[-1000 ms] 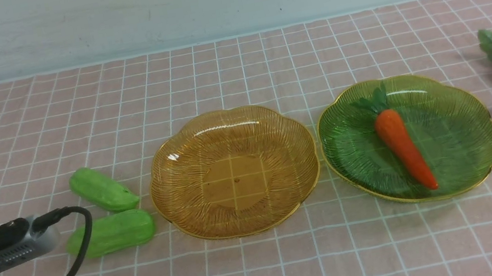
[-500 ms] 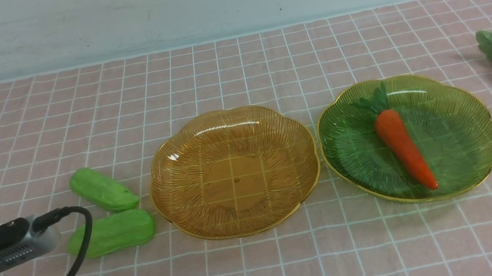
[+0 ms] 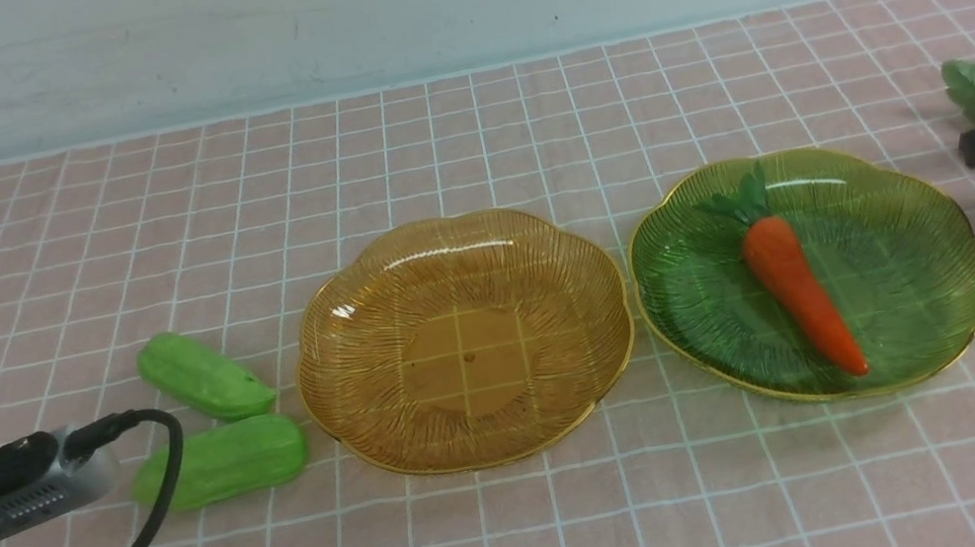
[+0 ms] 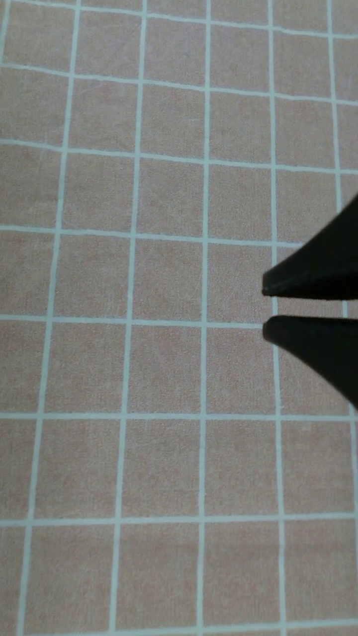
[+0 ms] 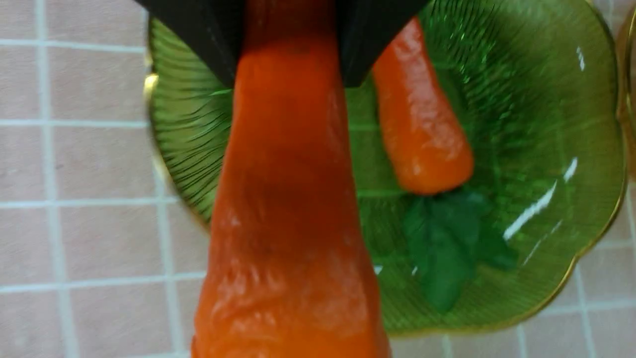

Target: Put different types of vegetables on the plate.

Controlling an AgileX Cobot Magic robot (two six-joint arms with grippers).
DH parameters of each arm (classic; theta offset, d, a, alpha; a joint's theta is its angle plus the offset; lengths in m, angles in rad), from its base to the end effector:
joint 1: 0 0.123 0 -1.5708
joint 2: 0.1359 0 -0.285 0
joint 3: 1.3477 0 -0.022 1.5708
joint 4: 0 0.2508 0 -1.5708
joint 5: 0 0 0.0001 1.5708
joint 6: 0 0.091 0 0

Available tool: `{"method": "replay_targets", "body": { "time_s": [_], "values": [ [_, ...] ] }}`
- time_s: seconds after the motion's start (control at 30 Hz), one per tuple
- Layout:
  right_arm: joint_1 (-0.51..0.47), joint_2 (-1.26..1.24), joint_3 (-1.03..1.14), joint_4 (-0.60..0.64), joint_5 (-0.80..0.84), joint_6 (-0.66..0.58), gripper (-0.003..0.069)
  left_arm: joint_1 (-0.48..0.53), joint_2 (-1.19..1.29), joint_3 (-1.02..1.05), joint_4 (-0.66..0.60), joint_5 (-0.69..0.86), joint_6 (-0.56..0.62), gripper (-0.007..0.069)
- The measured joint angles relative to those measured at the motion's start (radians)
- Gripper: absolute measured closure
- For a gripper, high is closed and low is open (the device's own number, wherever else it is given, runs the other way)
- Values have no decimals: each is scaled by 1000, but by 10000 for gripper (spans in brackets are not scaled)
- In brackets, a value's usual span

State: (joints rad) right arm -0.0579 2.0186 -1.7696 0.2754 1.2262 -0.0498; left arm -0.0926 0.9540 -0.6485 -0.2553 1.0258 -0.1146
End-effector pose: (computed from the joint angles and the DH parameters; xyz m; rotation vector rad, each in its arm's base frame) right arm 0.4257 -0.0013 0.2558 0.1136 2.9198 0.3784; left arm 0.1450 -0.0332 0.2591 -0.1673 2.8128 -0.3859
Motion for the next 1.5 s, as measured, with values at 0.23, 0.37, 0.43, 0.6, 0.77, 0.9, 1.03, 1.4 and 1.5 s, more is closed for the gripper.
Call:
{"method": "replay_targets", "body": {
  "time_s": [0.23,0.37,0.43,0.6,0.77,0.9,1.03,1.4,1.5],
  "values": [
    [167,22,143,-92,7,-22,407,0,1,0,25,-57,0,435],
    [220,34,148,-152,5,36,204,0,40,-28,24,-71,0,294],
    [233,25,152,-164,3,79,117,0,72,-73,24,-59,5,223],
    [241,-145,233,-171,0,111,28,0,176,-197,17,-121,-28,108],
    [241,-272,269,-180,9,104,35,0,365,-204,-6,-355,-268,99],
    [241,-282,270,-179,9,91,59,0,496,-208,-12,-507,-378,99],
    [241,-281,272,-178,10,88,69,0,533,-259,62,-514,-188,99],
    [241,-281,273,-178,10,88,70,-3,682,-459,54,-74,792,99],
    [241,-281,273,-178,10,87,70,-5,726,-460,50,-175,919,99]
  ]
}}
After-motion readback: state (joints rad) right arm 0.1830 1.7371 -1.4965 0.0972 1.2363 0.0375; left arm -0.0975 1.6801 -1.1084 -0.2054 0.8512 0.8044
